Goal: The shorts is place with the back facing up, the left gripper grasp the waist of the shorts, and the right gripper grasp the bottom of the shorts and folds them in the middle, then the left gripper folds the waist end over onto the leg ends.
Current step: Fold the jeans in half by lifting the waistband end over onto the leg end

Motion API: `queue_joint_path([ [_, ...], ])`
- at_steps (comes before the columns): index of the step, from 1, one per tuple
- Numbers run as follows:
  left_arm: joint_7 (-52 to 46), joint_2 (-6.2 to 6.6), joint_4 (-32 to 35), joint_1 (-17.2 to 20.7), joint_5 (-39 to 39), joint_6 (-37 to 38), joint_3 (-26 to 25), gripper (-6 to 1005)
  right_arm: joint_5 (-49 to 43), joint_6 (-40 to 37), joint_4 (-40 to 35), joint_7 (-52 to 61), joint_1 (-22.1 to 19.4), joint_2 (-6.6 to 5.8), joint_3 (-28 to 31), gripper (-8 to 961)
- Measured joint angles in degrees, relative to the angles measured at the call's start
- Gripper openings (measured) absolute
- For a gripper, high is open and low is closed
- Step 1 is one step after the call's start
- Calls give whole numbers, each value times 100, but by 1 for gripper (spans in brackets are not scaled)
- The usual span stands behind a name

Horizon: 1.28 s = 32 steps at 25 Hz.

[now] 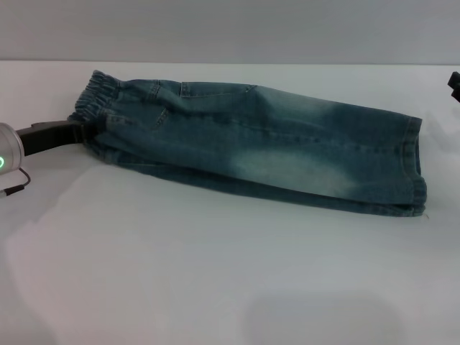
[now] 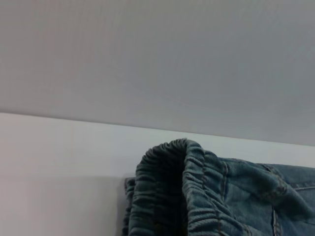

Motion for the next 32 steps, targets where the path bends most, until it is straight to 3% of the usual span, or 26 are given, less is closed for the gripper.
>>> queue_joint_path([
  [32, 66, 9, 0, -16, 4, 84, 8, 120, 2, -1, 50, 0, 14, -1, 0, 558],
])
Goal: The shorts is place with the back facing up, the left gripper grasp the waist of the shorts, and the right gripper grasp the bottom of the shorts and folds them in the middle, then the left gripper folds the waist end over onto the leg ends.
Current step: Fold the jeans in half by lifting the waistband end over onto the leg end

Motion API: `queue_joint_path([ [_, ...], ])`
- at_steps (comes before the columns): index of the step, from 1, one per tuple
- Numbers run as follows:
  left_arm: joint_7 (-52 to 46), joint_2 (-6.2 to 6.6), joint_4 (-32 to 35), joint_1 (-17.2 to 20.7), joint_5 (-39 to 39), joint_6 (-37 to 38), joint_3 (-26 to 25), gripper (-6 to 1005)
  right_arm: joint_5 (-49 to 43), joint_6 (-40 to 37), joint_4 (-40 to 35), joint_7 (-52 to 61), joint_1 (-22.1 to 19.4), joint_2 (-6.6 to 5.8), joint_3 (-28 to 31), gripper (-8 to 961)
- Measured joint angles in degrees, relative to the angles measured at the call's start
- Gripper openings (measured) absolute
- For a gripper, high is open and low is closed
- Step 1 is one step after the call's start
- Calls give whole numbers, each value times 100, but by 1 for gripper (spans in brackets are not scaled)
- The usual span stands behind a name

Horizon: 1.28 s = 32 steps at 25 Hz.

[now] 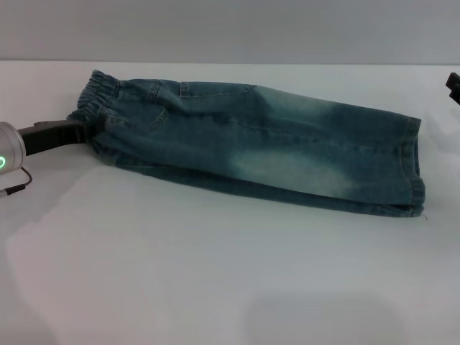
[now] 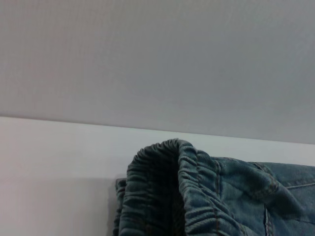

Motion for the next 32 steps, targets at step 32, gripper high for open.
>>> queue_joint_path([
  [32, 67, -28, 1284, -876, -1028, 2309, 157, 116, -28, 6, 1549, -167, 912, 31, -432, 559],
])
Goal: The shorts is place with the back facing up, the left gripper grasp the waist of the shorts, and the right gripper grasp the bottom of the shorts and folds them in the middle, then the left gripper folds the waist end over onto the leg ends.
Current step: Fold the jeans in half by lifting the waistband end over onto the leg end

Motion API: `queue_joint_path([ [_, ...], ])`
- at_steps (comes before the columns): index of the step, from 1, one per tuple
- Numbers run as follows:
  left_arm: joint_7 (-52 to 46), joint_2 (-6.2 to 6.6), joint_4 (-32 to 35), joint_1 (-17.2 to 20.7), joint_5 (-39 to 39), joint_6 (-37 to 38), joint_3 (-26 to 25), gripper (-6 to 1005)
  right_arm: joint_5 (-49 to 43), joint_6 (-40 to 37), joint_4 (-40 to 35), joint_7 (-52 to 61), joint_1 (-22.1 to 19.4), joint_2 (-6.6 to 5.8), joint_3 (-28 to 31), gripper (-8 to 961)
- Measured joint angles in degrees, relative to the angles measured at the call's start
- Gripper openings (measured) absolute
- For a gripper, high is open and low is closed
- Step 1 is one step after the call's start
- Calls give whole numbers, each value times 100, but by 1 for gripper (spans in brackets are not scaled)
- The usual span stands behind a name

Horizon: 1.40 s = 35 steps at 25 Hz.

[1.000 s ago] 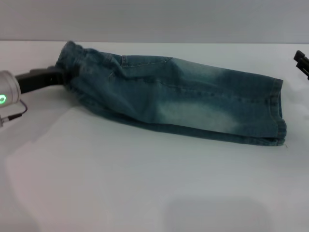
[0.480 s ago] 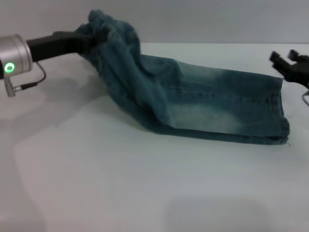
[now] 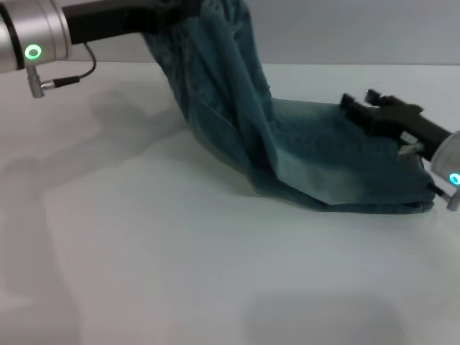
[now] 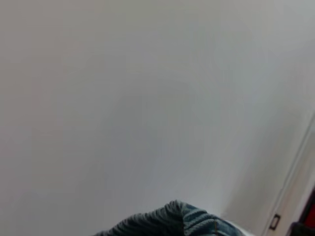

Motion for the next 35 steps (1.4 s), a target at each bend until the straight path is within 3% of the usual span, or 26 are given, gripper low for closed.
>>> queue_joint_path([
  [14, -125, -4, 290, -126, -514, 223, 579, 113, -14, -57, 592, 32, 524, 27, -359, 559],
  [25, -128, -5, 311, -140, -547, 207, 583, 113, -45, -140, 999, 101, 897, 42, -556, 559],
  [35, -113, -9, 360, -145, -547, 180, 582, 112, -623, -450, 1218, 618, 1316, 75, -550, 558],
])
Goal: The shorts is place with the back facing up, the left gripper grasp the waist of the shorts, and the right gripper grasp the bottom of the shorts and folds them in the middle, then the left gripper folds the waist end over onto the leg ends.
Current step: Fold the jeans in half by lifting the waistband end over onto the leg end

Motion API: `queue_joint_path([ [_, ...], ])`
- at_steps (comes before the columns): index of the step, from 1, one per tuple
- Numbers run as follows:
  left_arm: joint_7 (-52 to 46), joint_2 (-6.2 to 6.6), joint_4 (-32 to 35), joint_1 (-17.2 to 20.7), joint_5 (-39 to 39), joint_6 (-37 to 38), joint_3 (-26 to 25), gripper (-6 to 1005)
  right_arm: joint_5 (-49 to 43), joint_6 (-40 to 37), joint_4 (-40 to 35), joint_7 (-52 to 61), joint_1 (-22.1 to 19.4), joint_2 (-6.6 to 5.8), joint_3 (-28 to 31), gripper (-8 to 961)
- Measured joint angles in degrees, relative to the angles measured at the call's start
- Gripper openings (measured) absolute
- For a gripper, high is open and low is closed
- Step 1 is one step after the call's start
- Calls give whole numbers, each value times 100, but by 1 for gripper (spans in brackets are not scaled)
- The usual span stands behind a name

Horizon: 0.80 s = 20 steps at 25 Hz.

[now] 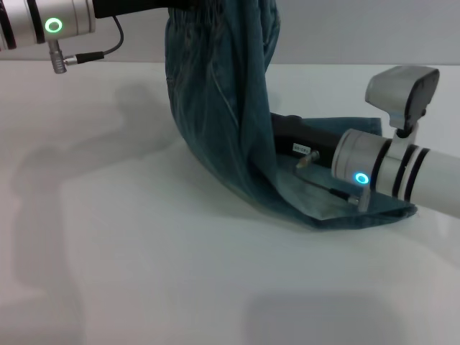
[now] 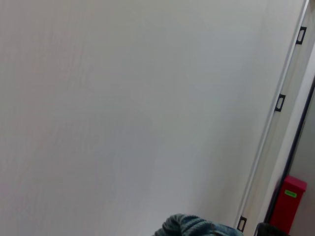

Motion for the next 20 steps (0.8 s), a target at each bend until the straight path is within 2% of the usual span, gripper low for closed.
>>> queue_joint_path([
  [6, 16, 1, -2, 1, 0, -15, 0, 112, -51, -87, 31, 117, 109, 0, 0, 558],
  [10, 17, 1, -10, 33, 0, -19, 1, 112, -67, -83, 3, 125, 12, -9, 2, 558],
  [20, 46, 1, -44, 117, 12, -19, 157, 112, -67, -53, -347, 368, -735, -44, 18, 558],
])
